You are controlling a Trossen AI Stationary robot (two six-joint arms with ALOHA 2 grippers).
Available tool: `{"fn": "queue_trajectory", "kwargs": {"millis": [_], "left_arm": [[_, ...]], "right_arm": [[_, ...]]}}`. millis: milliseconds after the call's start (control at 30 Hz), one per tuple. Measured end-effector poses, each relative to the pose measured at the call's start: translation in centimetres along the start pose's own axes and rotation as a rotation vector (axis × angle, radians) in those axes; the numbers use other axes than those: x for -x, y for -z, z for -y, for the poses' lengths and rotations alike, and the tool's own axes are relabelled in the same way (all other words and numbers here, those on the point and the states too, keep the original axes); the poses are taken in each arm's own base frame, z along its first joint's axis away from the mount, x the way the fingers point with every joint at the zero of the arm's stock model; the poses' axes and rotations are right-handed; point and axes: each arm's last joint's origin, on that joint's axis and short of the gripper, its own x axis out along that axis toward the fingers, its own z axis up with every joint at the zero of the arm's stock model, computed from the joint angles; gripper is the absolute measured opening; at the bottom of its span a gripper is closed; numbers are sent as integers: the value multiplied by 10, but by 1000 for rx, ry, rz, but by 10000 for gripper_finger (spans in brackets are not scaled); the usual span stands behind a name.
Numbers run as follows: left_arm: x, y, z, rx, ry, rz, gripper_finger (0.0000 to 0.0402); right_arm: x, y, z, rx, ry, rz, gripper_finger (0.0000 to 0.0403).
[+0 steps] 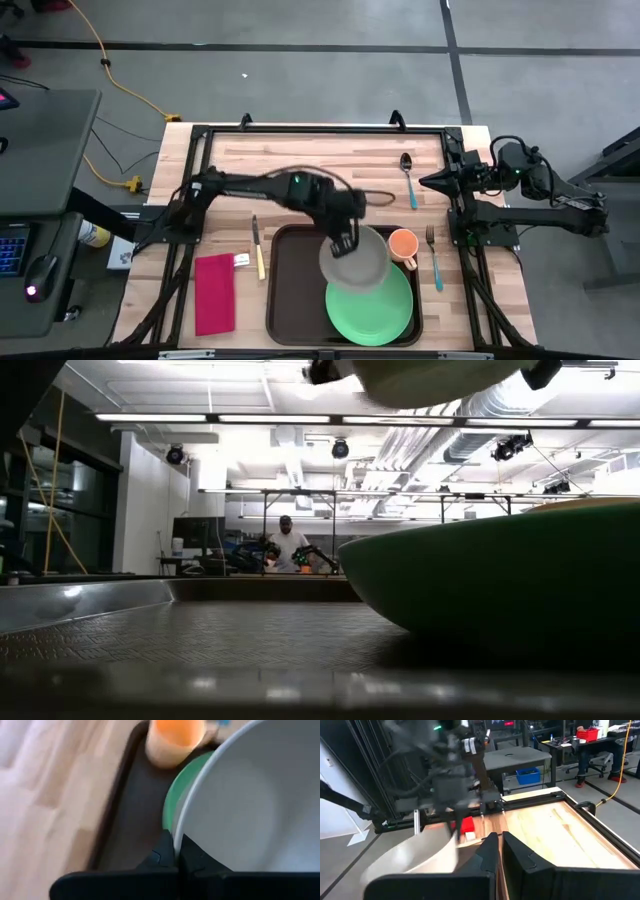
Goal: Set up tray
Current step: Put the grey bowl on the green plate
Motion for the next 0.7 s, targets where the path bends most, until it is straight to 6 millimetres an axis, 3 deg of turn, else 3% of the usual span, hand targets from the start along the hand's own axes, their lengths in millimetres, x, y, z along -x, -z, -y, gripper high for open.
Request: {"fn": "queue_trajectory", "kwargs": {"millis": [267,400,633,700], "left_arm": [[-68,20,37,113,-19,-57,18],[-101,27,42,157,-37,-86,18],[-131,37,40,174,-29,-187,18],[-139,31,45,190,36,-126,18]], "right_arm": [[3,-2,-1,6,-5,26,0],[6,-3,-2,7,-12,48,0],[12,-5,-4,10,-11,82,0],[13,-5,-4,6,-5,87,0]]}}
